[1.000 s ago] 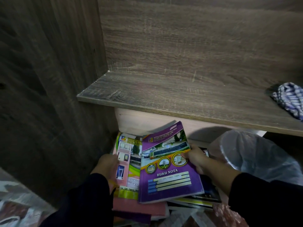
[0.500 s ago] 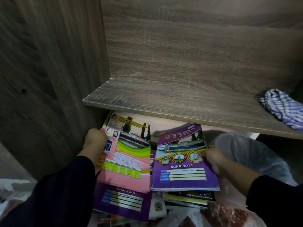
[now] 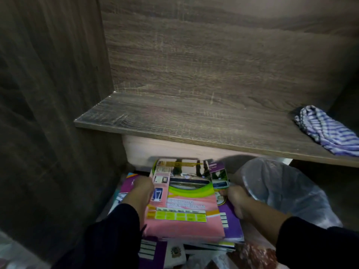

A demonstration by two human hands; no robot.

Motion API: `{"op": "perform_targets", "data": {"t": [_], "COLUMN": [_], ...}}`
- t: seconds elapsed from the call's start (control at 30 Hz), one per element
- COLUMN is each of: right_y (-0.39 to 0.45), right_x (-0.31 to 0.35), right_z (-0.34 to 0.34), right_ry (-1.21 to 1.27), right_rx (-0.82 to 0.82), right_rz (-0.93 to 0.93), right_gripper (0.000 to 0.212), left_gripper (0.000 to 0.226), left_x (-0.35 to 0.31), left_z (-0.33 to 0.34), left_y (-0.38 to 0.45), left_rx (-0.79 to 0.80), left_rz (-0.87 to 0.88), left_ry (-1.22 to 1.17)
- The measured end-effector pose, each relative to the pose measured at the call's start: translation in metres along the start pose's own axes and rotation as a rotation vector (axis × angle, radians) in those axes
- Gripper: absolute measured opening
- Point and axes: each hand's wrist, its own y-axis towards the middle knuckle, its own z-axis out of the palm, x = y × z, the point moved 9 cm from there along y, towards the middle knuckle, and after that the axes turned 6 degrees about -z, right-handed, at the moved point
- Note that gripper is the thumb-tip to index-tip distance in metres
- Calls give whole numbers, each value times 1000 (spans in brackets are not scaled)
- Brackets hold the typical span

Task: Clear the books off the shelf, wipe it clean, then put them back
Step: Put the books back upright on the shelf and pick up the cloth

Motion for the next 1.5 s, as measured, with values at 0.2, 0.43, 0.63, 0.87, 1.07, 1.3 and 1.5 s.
{"op": "perform_targets", "data": {"t": [0.2,0.43,0.63,0.87,1.07,1.3,1.5], "right_y": [5,-6,-45,-100,-120,-130,-119], "right_x": [-20,-17,-20,-22,-15,17,20], "right_z": [3,16,51,79,74,86,97], "right_ry": [47,0,-40,-151,-202,-245,-250], "right_rx": [185,250,349,395,221,193,239], "right_rz": [118,48,101,79,-13,-285,-326], "right_gripper": [30,35,33,31,55,78,58], "left_gripper": [35,19,5,12,31,46,49], "left_x": [22,24,32,44,45,21,18], "left_z": [70,43,-24,-76,-109,-126,-125], "left_y": [-12,-19,-68,-122,-151,-153,-122], "left_rx": [293,340,363,335,220,160,137], "left_rz": [-67,-91,-150,1,173,326,278], "left_ry": [88,305,390,405,282,63,62]}}
